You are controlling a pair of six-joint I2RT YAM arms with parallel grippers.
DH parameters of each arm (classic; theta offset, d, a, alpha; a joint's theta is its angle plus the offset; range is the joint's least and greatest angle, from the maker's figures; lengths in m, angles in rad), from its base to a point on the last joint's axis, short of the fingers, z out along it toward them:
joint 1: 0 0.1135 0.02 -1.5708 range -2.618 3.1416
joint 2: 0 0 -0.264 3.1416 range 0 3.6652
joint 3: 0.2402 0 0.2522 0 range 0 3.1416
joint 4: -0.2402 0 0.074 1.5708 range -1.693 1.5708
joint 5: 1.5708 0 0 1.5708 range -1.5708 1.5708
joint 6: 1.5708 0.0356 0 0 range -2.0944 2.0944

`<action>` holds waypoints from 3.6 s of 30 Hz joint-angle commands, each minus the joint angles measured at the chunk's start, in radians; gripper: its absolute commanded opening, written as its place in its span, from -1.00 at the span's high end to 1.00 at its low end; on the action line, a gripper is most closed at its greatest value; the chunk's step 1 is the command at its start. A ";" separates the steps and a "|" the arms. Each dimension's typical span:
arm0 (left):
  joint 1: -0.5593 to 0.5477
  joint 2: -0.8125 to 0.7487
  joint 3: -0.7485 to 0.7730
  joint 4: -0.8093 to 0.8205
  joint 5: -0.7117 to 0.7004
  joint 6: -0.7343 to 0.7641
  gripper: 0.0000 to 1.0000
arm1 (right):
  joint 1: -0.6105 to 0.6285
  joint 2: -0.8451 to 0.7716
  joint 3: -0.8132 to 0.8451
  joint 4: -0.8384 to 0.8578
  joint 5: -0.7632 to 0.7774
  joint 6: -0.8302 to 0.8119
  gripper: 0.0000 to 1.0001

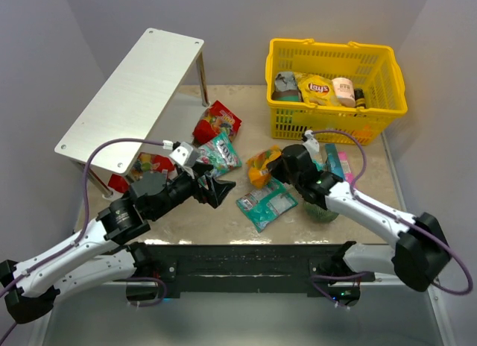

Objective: Place and organize the candy bags onto the shelf

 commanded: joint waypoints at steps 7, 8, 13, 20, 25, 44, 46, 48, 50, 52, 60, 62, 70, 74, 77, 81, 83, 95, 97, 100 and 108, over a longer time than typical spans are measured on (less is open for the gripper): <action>-0.006 -0.005 0.010 0.033 -0.045 -0.001 -0.98 | -0.005 -0.246 0.047 -0.081 0.078 -0.177 1.00; -0.006 -0.008 0.012 0.030 -0.046 -0.001 -0.98 | -0.005 -0.240 0.055 -0.071 0.054 -0.192 1.00; -0.006 -0.025 0.017 0.013 -0.063 0.000 -0.98 | -0.005 -0.220 0.093 0.040 -0.195 -0.344 1.00; -0.006 -0.028 0.011 0.007 -0.072 -0.006 -0.98 | -0.005 -0.230 0.056 0.146 -0.451 -0.451 1.00; -0.006 0.012 -0.008 0.030 -0.057 -0.018 -0.98 | -0.005 -0.173 -0.045 0.072 -0.477 -0.428 0.66; -0.006 0.038 -0.037 0.081 -0.052 -0.018 -0.98 | -0.005 -0.228 -0.260 0.050 -0.304 -0.205 -0.76; -0.006 0.035 -0.040 0.081 -0.054 -0.021 -0.98 | -0.005 -0.184 -0.272 0.086 -0.283 -0.137 -0.77; -0.006 0.026 -0.043 0.081 -0.058 -0.024 -0.98 | -0.001 -0.158 -0.278 0.103 -0.266 -0.084 -0.78; -0.006 0.022 -0.046 0.081 -0.063 -0.026 -0.98 | -0.001 -0.136 -0.290 0.139 -0.250 -0.047 -0.76; -0.006 0.015 -0.049 0.079 -0.066 -0.028 -0.98 | 0.002 -0.127 -0.300 0.176 -0.249 -0.027 -0.72; -0.006 -0.001 -0.046 0.061 -0.081 -0.032 -0.98 | 0.004 -0.116 -0.310 0.236 -0.262 0.015 0.24; -0.006 -0.005 -0.039 0.044 -0.081 -0.032 -0.98 | 0.002 -0.122 -0.306 0.238 -0.267 0.015 0.51; -0.006 -0.065 0.047 -0.031 -0.036 0.014 -0.98 | 0.004 -0.194 -0.144 0.181 -0.299 -0.077 1.00; -0.006 -0.096 0.096 -0.037 0.053 0.078 -0.98 | 0.002 -0.220 0.013 0.135 -0.353 -0.184 1.00; -0.006 -0.117 0.135 -0.037 0.093 0.130 -0.98 | 0.002 -0.194 0.133 0.141 -0.411 -0.239 1.00; -0.006 -0.163 0.178 -0.036 0.071 0.173 -0.99 | 0.011 -0.115 0.263 0.178 -0.486 -0.289 1.00; -0.006 -0.192 0.185 -0.031 0.044 0.183 -0.99 | 0.030 -0.054 0.337 0.196 -0.512 -0.327 1.00; -0.006 -0.343 0.143 -0.016 -0.134 0.232 -0.99 | 0.128 0.332 0.647 0.375 -0.551 -0.444 1.00; -0.007 -0.359 0.130 -0.002 -0.137 0.238 -0.99 | 0.131 0.408 0.697 0.417 -0.569 -0.454 1.00; -0.006 -0.379 0.112 0.000 -0.146 0.241 -0.99 | 0.130 0.519 0.815 0.417 -0.575 -0.485 1.00; -0.006 -0.421 0.081 -0.031 -0.181 0.242 -0.99 | 0.130 0.781 1.091 0.483 -0.608 -0.510 1.00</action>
